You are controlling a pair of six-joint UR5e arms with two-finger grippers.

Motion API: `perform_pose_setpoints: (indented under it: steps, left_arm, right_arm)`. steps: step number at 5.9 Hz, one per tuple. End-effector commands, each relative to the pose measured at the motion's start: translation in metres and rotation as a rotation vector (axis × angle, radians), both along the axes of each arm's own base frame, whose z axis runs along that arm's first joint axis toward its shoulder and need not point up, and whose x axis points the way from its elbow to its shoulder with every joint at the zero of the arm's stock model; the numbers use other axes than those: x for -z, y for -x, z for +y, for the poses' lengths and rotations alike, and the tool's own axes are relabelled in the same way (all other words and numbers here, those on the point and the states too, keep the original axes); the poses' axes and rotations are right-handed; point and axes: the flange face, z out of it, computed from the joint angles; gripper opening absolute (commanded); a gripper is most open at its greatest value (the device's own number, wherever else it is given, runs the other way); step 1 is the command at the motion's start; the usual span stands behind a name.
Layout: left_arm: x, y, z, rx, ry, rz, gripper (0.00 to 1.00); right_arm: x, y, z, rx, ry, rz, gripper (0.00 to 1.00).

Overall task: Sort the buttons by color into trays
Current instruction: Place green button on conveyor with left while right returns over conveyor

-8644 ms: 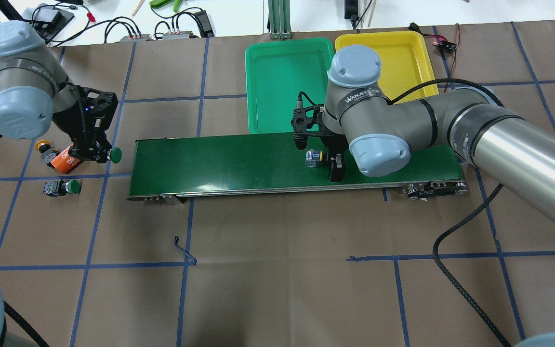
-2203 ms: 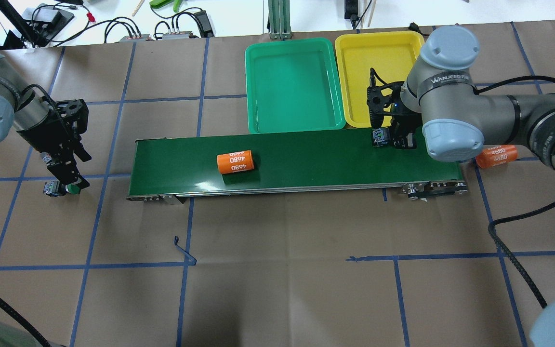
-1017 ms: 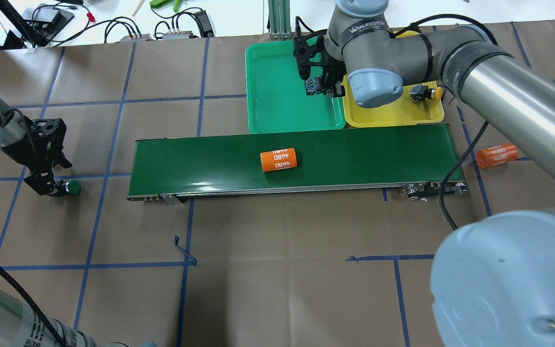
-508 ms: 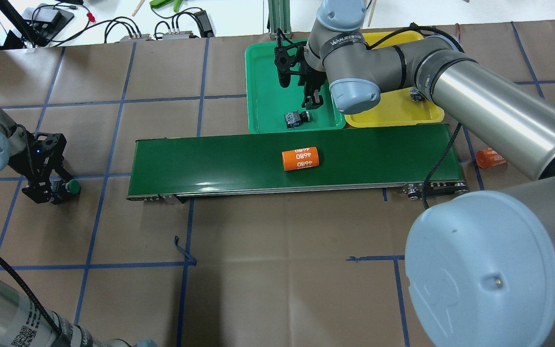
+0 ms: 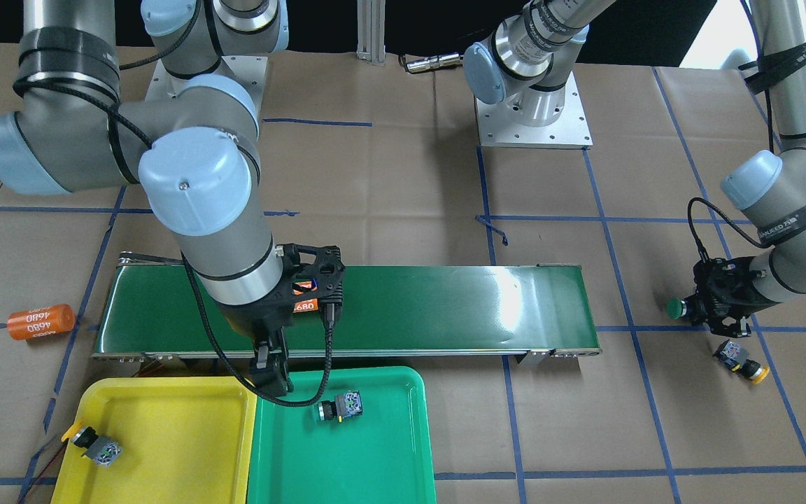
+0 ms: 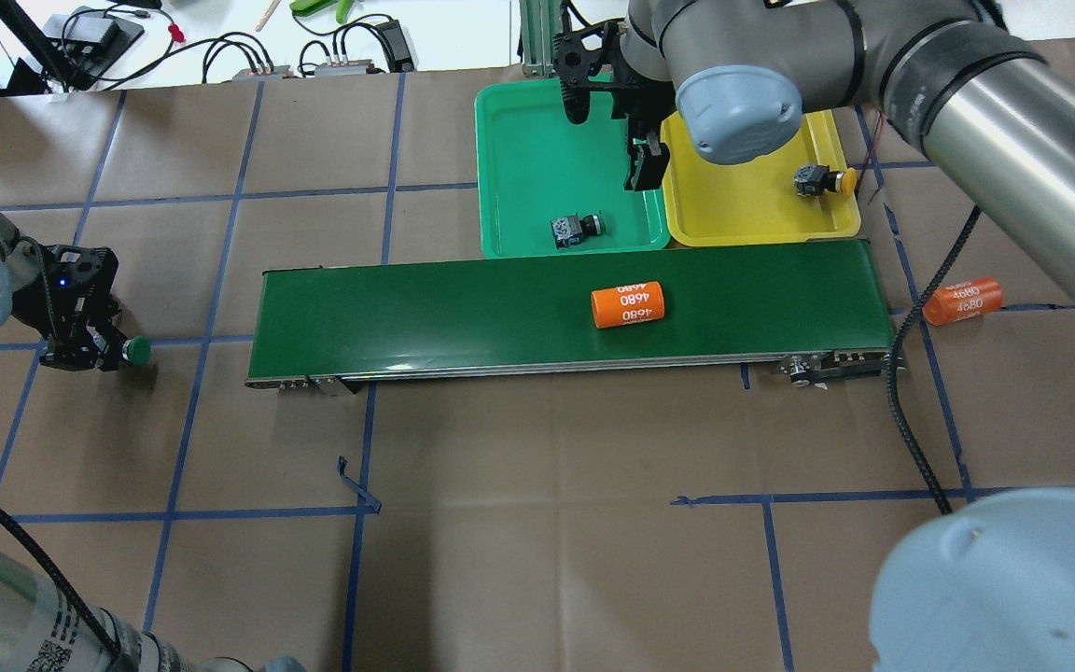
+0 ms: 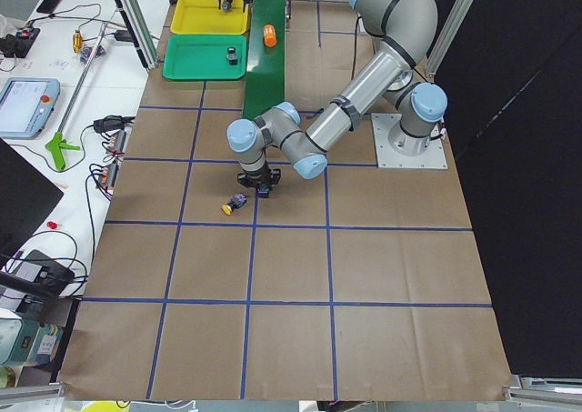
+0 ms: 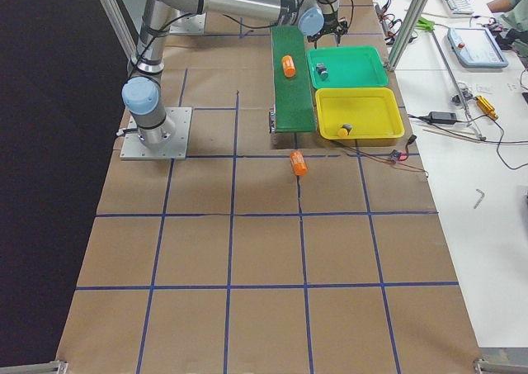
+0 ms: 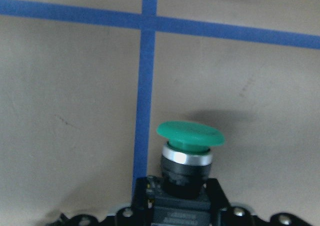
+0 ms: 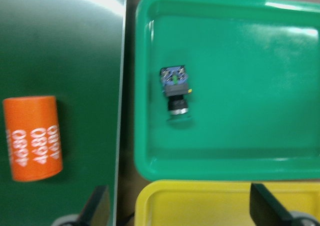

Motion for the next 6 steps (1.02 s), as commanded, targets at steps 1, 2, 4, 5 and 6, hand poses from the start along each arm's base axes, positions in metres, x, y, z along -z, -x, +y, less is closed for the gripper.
perform_pose_setpoints:
  steps: [1,2,4,5,6]
  left_arm:
    - [-0.068,0.084,-0.017,0.054,-0.011,-0.004,0.00]
    - [-0.094,0.124,-0.028,0.076,-0.037,0.000,0.00]
    - [-0.089,0.217,-0.041,0.041,-0.028,-0.010,0.00]
    - [-0.078,0.252,-0.039,-0.040,-0.034,0.021,0.00]
    - [-0.075,0.292,-0.034,-0.017,-0.037,0.020,0.01]
  right_arm:
    - [-0.052,0.041,0.055,0.052,-0.160,0.065,1.00]
    - [-0.059,0.043,0.082,0.050,-0.176,0.056,1.00]
    - [-0.063,0.036,0.109,0.091,-0.175,-0.014,1.00]
    - [-0.063,0.027,0.113,0.119,-0.177,-0.009,1.00]
    - [-0.061,0.021,0.115,0.109,-0.179,-0.004,1.00]
